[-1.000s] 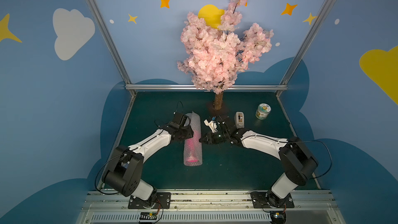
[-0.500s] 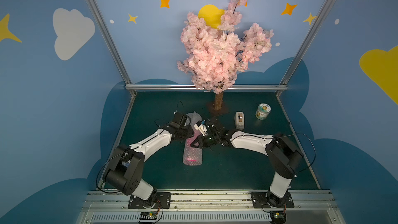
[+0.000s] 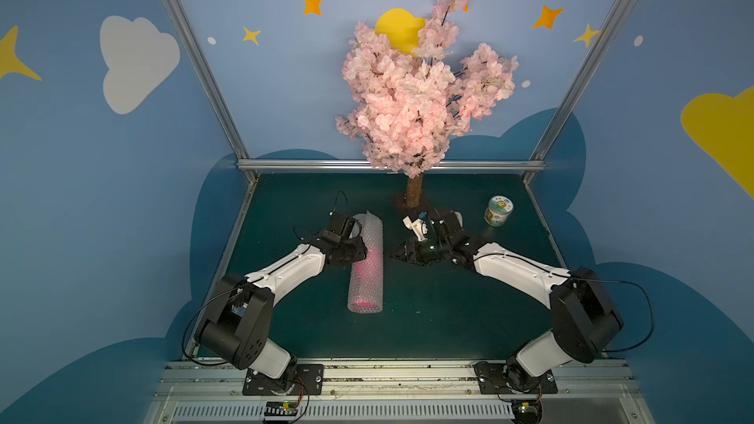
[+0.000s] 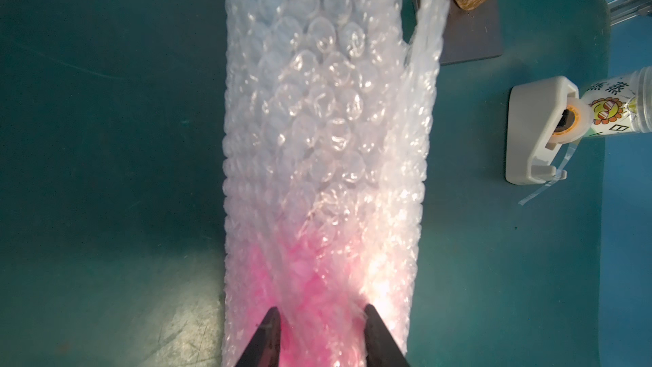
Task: Wrap wine glasses in bubble wrap
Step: Wrap the wine glass in bubble wrap, then tear off the tape using the Tape Cutter.
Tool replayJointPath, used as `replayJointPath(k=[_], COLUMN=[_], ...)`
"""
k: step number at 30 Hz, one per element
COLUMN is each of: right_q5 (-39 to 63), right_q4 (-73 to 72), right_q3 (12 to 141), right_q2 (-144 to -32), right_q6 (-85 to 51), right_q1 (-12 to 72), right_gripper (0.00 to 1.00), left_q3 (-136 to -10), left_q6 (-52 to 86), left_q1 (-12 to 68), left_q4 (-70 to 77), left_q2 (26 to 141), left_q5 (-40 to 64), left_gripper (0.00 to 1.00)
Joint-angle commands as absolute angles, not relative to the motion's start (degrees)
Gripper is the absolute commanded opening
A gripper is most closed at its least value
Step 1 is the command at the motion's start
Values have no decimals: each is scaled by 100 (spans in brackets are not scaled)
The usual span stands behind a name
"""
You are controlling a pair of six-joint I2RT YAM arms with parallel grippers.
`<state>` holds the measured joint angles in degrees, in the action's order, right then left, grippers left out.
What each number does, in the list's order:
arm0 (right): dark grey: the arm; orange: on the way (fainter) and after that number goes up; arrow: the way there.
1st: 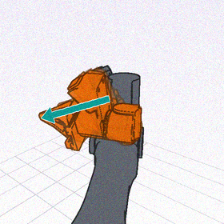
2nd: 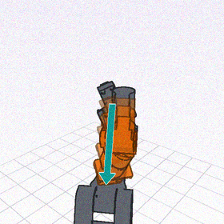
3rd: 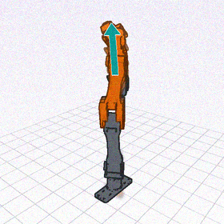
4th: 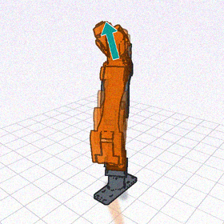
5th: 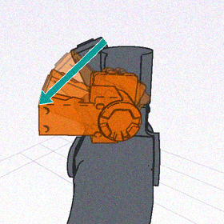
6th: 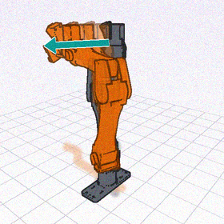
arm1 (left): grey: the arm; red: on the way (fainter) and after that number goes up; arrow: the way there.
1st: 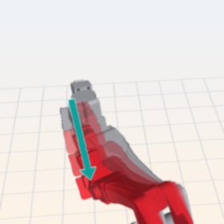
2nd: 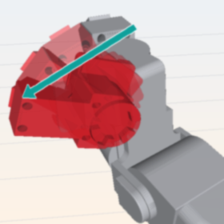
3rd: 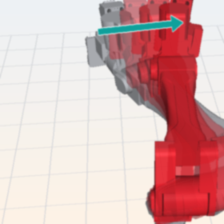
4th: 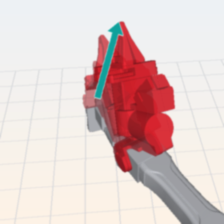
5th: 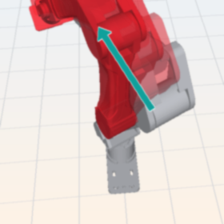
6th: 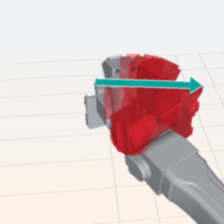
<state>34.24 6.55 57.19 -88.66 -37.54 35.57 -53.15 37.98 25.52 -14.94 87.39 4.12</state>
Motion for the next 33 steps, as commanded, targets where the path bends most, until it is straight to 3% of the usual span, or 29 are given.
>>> replayJointPath(k=[1,7,15,25,33], right_q5=[3190,3185,3313,3872,4022], right_q4=[1602,1714,1459,358,-338], right_q3=[5593,4941,4282,4061,4153], right_q2=[-8687,-8477,-8281,-8770,-9454], right_q6=[-3410,-3285,-2886,-2708,-2499], right_q1=[2999,1609,444,-235,-249], right_gripper=[39,46,47,40,40], left_q3=[-5321,-5344,-5326,-5361,-5388], left_q6=[3830,3801,3810,3826,3827], left_q1=[2577,2580,2584,2584,2586], left_q4=[-1635,-1712,-1693,-1731,-1753], left_q2=[8836,8811,8803,8806,8803], left_q5=[448,415,431,453,435], left_gripper=[38,38,38,38,38])
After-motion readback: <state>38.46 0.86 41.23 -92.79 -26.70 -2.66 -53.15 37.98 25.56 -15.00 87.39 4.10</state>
